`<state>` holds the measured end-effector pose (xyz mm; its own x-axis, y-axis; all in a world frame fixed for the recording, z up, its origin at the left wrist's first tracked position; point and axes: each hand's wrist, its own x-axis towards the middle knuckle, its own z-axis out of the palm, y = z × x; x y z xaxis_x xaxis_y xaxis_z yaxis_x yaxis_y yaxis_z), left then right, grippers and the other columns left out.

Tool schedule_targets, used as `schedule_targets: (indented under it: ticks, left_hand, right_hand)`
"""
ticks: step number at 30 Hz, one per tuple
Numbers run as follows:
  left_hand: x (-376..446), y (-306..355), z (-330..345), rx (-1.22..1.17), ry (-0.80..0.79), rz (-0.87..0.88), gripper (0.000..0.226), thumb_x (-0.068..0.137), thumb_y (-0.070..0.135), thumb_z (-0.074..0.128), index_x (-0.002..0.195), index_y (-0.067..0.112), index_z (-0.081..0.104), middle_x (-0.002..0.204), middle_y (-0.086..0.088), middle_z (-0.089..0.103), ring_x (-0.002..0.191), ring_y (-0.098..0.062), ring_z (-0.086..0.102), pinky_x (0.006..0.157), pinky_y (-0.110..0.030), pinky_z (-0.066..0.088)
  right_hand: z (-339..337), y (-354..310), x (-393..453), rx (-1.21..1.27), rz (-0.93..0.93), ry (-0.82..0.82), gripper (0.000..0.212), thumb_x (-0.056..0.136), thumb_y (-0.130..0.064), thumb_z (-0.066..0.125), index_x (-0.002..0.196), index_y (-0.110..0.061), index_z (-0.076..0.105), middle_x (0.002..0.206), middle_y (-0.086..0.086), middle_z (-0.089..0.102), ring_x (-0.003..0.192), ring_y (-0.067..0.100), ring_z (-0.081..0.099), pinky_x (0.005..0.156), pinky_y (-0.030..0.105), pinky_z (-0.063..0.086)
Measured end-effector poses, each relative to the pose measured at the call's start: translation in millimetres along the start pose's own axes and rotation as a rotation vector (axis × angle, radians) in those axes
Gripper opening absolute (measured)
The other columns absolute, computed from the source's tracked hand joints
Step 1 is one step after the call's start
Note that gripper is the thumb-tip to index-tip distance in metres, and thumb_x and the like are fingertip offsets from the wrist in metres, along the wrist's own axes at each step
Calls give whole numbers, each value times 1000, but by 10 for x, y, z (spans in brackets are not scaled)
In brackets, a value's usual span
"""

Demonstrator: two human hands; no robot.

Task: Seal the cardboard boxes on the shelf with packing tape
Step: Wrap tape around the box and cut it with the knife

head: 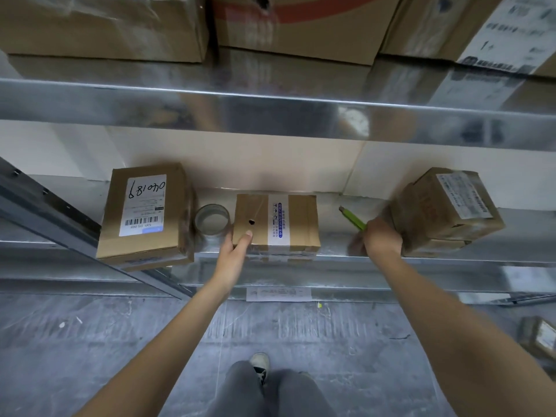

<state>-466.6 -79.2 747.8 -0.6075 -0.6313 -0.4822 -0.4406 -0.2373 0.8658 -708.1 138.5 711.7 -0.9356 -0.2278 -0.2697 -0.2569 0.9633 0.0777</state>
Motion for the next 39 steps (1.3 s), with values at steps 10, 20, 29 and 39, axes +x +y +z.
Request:
schedule_targets:
  ticks: [10, 20, 29, 39]
  left_hand:
    - [143, 195, 337, -70, -50, 35, 61, 99, 48, 43, 151, 17, 33, 151, -1, 41, 139, -22, 38, 109, -30, 29]
    - [343, -297, -425, 1256, 294, 220, 37, 89, 5, 56, 126, 0, 54, 133, -22, 49, 135, -38, 31, 99, -46, 42]
    - [-13, -105, -282, 716, 241, 432, 12, 98, 5, 45, 102, 9, 55, 94, -8, 64, 101, -31, 55, 105, -40, 31]
    - [-609, -83, -323, -8, -38, 374, 13, 103, 17, 45, 91, 18, 50, 96, 2, 65, 97, -8, 57, 86, -12, 39]
  right_hand:
    - [-112, 189, -31, 202, 65, 73, 23, 98, -21, 42, 103, -8, 61, 103, 14, 64, 92, 34, 61, 69, 34, 47]
    - [-870, -625, -418, 607, -463, 270, 31, 99, -23, 48, 123, -10, 61, 125, 7, 55, 116, 24, 49, 97, 35, 41]
    - [-976, -1433, -919, 924, -577, -8, 57, 89, -29, 68, 139, -14, 45, 131, 2, 47, 113, 15, 49, 95, 27, 42]
    - [-1176, -1841, -886, 811, -482, -765, 48, 90, -53, 58, 116, -13, 58, 110, 4, 58, 94, 13, 52, 89, 27, 49]
